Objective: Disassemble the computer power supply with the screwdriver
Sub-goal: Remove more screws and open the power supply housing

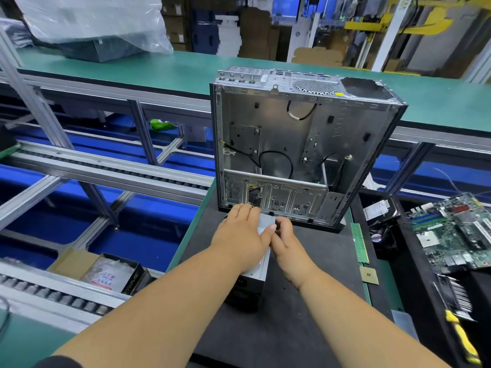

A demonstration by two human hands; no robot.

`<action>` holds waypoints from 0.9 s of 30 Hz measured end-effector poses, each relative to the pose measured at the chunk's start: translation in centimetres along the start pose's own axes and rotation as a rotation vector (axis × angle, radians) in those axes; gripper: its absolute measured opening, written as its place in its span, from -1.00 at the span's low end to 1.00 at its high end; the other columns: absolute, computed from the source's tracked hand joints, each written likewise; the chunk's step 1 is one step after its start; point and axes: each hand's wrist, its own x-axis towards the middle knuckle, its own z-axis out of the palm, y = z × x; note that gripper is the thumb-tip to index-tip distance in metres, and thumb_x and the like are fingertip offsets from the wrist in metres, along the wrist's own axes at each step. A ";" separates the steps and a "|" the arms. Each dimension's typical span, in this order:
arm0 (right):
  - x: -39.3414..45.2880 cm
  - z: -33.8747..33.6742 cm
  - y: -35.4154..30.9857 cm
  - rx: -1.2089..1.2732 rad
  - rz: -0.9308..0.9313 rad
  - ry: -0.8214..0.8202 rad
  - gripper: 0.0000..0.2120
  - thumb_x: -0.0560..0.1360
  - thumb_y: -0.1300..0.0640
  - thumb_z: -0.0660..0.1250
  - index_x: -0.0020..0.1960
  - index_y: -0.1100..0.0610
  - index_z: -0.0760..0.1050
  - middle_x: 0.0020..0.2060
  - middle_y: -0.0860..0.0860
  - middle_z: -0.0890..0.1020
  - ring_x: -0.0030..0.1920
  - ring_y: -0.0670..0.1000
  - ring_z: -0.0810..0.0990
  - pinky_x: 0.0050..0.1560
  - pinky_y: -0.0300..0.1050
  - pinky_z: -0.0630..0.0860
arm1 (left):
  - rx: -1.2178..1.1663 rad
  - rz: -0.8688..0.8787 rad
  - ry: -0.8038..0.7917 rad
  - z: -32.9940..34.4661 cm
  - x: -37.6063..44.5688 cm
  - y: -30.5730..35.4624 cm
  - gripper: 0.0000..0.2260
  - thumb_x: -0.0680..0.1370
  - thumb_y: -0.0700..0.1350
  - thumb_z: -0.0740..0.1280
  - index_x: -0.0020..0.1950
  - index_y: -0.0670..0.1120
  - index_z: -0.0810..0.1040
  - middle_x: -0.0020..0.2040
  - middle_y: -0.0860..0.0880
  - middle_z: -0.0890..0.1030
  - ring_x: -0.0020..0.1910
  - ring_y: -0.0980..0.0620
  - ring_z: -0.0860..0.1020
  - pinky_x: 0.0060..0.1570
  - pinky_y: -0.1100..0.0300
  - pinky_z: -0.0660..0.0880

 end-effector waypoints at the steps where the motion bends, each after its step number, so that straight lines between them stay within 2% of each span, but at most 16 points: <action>1: 0.1 0.0 0.0 -0.010 0.000 0.000 -0.67 0.40 -0.37 0.08 0.13 -0.37 0.25 -0.03 -0.18 0.55 0.16 0.14 0.43 0.27 0.18 0.42 | 0.001 0.001 0.004 0.0 0.0 0.0 -0.47 0.64 0.23 -0.05 0.50 -0.04 0.18 0.53 0.02 0.18 0.54 0.04 0.00 0.47 0.00 0.19; 5: 0.1 -0.1 0.0 -0.002 -0.013 -0.011 -0.74 0.40 -0.37 0.09 0.07 -0.40 0.25 0.00 -0.12 0.57 0.19 0.18 0.44 0.29 0.23 0.41 | -0.005 0.004 0.010 -0.1 -0.1 -0.1 -0.47 0.64 0.23 -0.05 0.51 -0.04 0.18 0.52 0.03 0.18 0.53 0.06 0.00 0.47 0.02 0.19; 10: 0.2 0.0 -0.2 0.022 -0.041 -0.023 -0.73 0.46 -0.28 0.11 0.15 -0.31 0.29 0.04 -0.09 0.61 0.25 0.20 0.44 0.31 0.29 0.39 | -0.010 0.005 0.014 -0.1 -0.1 -0.1 -0.47 0.64 0.22 -0.04 0.52 -0.03 0.17 0.52 0.04 0.18 0.53 0.07 0.01 0.47 0.03 0.20; 13: 0.2 0.0 -0.2 0.005 -0.050 -0.021 -0.71 0.52 -0.20 0.10 0.23 -0.40 0.25 0.08 -0.13 0.60 0.27 0.18 0.43 0.35 0.25 0.34 | -0.010 0.006 0.016 0.0 0.0 -0.1 -0.49 0.65 0.20 -0.04 0.53 -0.03 0.16 0.52 0.04 0.19 0.52 0.07 0.01 0.48 0.04 0.19; 16: 0.1 -0.1 -0.4 -0.055 -0.086 -0.023 -0.70 0.55 -0.19 0.07 0.24 -0.49 0.22 0.12 -0.19 0.59 0.24 0.14 0.45 0.36 0.19 0.32 | -0.004 0.011 0.005 0.0 0.1 -0.2 -0.52 0.67 0.15 -0.04 0.54 -0.04 0.13 0.52 0.02 0.17 0.53 0.05 0.00 0.48 0.03 0.19; 19: 0.2 -0.1 -0.2 -0.081 -0.088 -0.007 -0.71 0.59 -0.21 0.08 0.31 -0.38 0.19 0.14 -0.17 0.58 0.26 0.14 0.44 0.35 0.12 0.29 | -0.005 0.017 -0.004 0.1 0.2 -0.3 -0.54 0.68 0.09 -0.04 0.55 -0.04 0.10 0.52 0.02 0.15 0.54 0.04 -0.03 0.47 0.06 0.20; 22: 0.4 0.1 0.2 -0.083 -0.068 0.019 -0.68 0.62 -0.14 0.12 0.35 -0.23 0.18 0.07 -0.11 0.58 0.24 0.20 0.44 0.33 0.19 0.34 | -0.008 0.018 -0.005 0.1 0.2 -0.4 -0.56 0.68 0.06 -0.03 0.54 -0.03 0.10 0.52 0.02 0.15 0.54 0.03 -0.03 0.46 0.07 0.20; 24: 0.4 0.1 0.3 -0.075 -0.066 0.022 -0.73 0.64 -0.11 0.12 0.32 -0.27 0.21 0.04 -0.05 0.60 0.22 0.21 0.45 0.31 0.23 0.37 | -0.006 0.014 -0.006 0.1 0.2 -0.5 -0.56 0.68 0.06 -0.03 0.54 -0.04 0.11 0.52 0.02 0.15 0.54 0.03 -0.03 0.45 0.06 0.22; 27: 0.3 0.1 0.0 -0.056 -0.071 0.025 -0.77 0.66 -0.06 0.12 0.22 -0.38 0.25 0.04 -0.07 0.60 0.19 0.24 0.45 0.28 0.24 0.40 | -0.011 0.017 -0.010 0.1 0.2 -0.4 -0.57 0.68 0.05 -0.02 0.54 -0.04 0.12 0.52 0.03 0.15 0.53 0.03 -0.03 0.46 0.05 0.21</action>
